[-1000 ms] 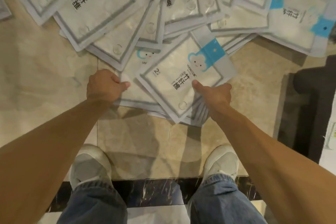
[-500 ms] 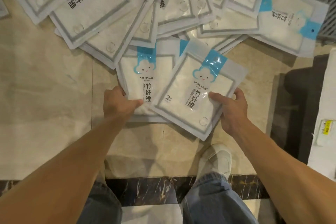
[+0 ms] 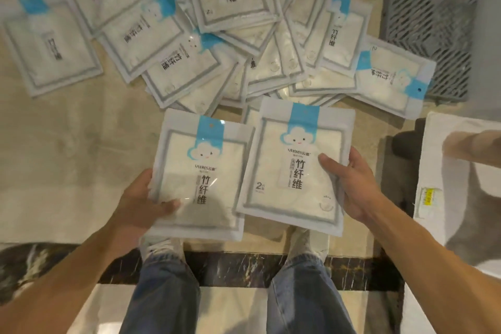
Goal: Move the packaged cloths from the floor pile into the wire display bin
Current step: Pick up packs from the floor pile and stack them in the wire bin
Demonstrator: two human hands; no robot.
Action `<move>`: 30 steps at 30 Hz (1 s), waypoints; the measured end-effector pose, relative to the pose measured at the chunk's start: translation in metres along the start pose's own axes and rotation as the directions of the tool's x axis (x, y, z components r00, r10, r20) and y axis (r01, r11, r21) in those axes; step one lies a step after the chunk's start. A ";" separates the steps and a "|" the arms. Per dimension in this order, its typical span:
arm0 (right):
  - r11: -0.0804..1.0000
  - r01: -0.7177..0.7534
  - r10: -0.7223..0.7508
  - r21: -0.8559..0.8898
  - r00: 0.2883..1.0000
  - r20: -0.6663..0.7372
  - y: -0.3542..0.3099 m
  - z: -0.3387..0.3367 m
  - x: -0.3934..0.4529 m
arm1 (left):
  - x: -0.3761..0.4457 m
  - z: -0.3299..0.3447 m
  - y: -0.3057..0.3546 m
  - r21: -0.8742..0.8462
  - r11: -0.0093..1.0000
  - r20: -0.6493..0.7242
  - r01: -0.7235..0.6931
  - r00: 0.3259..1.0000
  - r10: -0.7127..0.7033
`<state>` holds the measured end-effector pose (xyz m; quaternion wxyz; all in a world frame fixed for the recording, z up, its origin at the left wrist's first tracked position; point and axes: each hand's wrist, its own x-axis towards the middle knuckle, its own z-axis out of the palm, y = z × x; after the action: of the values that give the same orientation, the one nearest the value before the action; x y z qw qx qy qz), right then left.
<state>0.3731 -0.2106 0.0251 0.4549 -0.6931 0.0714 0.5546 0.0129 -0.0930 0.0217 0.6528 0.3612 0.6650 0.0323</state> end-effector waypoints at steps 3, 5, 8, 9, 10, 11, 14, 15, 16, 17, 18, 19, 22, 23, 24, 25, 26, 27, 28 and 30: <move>0.999 -0.007 0.011 -0.047 0.996 0.088 -0.049 0.017 -0.041 | -0.045 -0.029 0.038 -0.059 0.997 -0.040 -0.040 0.998 0.038; 0.997 0.000 0.010 -0.080 0.992 0.126 -0.087 0.032 -0.071 | -0.071 -0.049 0.070 -0.102 0.992 -0.085 -0.076 0.994 0.067; 0.993 0.045 -0.025 -0.113 0.985 0.172 -0.147 0.056 -0.122 | -0.116 -0.079 0.125 -0.159 0.974 -0.130 -0.161 0.981 0.141; 0.991 0.065 -0.042 -0.121 0.982 0.183 -0.167 0.063 -0.140 | -0.132 -0.090 0.142 -0.184 0.963 -0.131 -0.196 0.976 0.174; 0.988 0.083 -0.058 -0.127 0.980 0.193 -0.186 0.072 -0.159 | -0.150 -0.100 0.161 -0.208 0.952 -0.133 -0.224 0.971 0.199; 0.986 0.099 -0.070 -0.136 0.977 0.200 -0.205 0.081 -0.179 | -0.169 -0.111 0.180 -0.232 0.941 -0.125 -0.245 0.967 0.221; 0.979 0.146 -0.112 -0.142 0.968 0.226 -0.263 0.113 -0.247 | -0.231 -0.150 0.236 -0.282 0.906 -0.110 -0.316 0.949 0.296; 0.978 0.151 -0.113 -0.148 0.965 0.237 -0.282 0.125 -0.271 | -0.255 -0.163 0.254 -0.285 0.896 -0.106 -0.340 0.940 0.323; 0.975 0.157 -0.113 -0.156 0.960 0.256 -0.300 0.136 -0.296 | -0.279 -0.178 0.270 -0.289 0.886 -0.109 -0.362 0.932 0.345; 0.973 0.165 -0.113 -0.163 0.952 0.284 -0.317 0.148 -0.321 | -0.304 -0.191 0.286 -0.301 0.875 -0.111 -0.379 0.925 0.363; 0.971 0.172 -0.113 -0.167 0.943 0.313 -0.332 0.159 -0.346 | -0.329 -0.205 0.299 -0.313 0.864 -0.124 -0.394 0.919 0.374; 0.969 0.182 -0.118 -0.170 0.937 0.330 -0.347 0.172 -0.370 | -0.354 -0.218 0.310 -0.329 0.851 -0.131 -0.410 0.912 0.389; 0.953 0.249 -0.167 -0.175 0.909 0.383 -0.387 0.207 -0.442 | -0.431 -0.258 0.333 -0.322 0.838 -0.178 -0.440 0.898 0.403; 0.945 0.278 -0.189 -0.174 0.896 0.402 -0.398 0.219 -0.464 | -0.457 -0.271 0.336 -0.320 0.834 -0.196 -0.449 0.893 0.406; 0.936 0.309 -0.216 -0.171 0.883 0.416 -0.407 0.230 -0.486 | -0.481 -0.284 0.338 -0.313 0.832 -0.214 -0.457 0.888 0.408; 0.923 0.337 -0.233 -0.183 0.871 0.432 -0.414 0.241 -0.507 | -0.503 -0.298 0.337 -0.315 0.828 -0.233 -0.464 0.884 0.406; 0.911 0.358 -0.238 -0.204 0.861 0.449 -0.420 0.252 -0.525 | -0.524 -0.311 0.336 -0.312 0.823 -0.261 -0.475 0.875 0.407; 0.902 0.375 -0.242 -0.213 0.849 0.470 -0.422 0.261 -0.541 | -0.543 -0.321 0.333 -0.309 0.816 -0.292 -0.489 0.865 0.408; 0.902 0.379 -0.231 -0.207 0.828 0.511 -0.424 0.271 -0.557 | -0.562 -0.330 0.329 -0.312 0.805 -0.332 -0.505 0.852 0.405; 0.907 0.370 -0.200 -0.200 0.798 0.569 -0.429 0.289 -0.582 | -0.597 -0.345 0.320 -0.337 0.773 -0.391 -0.537 0.827 0.404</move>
<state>0.2102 0.0057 0.7547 0.4246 -0.5739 -0.2501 0.6541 -0.2220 -0.0213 0.7415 0.5794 0.3545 0.6173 0.3969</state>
